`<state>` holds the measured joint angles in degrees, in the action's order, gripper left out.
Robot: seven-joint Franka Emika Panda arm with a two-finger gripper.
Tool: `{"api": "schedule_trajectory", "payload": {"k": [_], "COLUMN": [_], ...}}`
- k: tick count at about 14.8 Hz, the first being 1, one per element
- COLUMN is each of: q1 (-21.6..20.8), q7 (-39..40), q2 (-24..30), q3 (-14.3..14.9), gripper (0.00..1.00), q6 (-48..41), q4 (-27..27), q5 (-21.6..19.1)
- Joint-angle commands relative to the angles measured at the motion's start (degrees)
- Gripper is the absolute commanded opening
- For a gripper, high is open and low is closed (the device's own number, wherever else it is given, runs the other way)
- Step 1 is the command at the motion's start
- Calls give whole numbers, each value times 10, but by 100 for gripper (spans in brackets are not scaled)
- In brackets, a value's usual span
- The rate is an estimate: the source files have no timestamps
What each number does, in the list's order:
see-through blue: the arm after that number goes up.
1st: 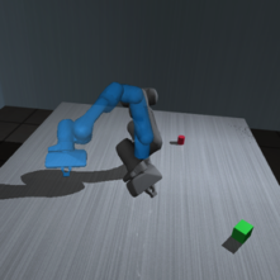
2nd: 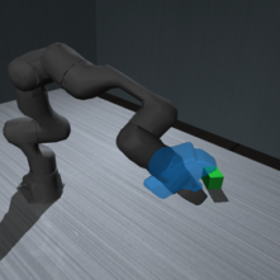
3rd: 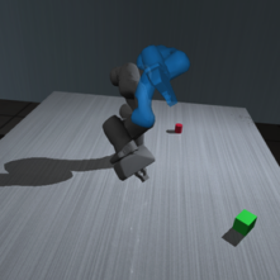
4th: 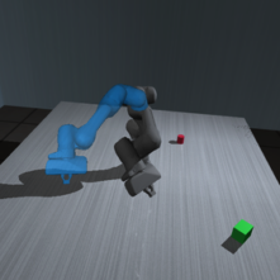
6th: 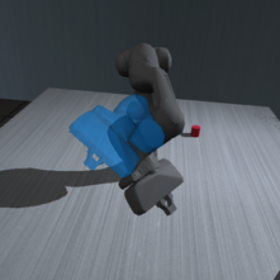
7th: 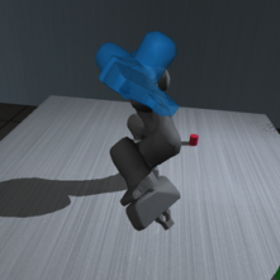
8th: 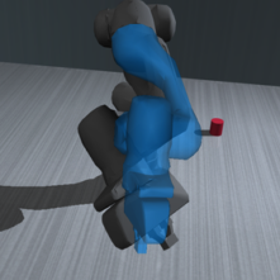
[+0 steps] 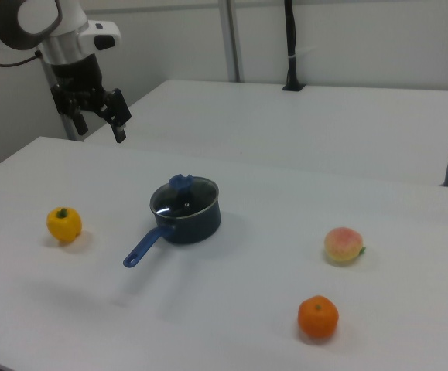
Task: Open lid
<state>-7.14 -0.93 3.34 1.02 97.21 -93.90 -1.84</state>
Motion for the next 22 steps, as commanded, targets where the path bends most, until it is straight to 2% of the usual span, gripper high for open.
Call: {"api": "schedule_trajectory", "payload": {"k": [1,16,22], "q1": [-12,-17,-26], "q7": [5,8,62], "q2": [8,8,-13], "q3": [14,12,10], "gripper": [100,100,100], "q6": [14,7,-1], "q4": [-16,-25,-20], "q5": [-11,-2,-2]}}
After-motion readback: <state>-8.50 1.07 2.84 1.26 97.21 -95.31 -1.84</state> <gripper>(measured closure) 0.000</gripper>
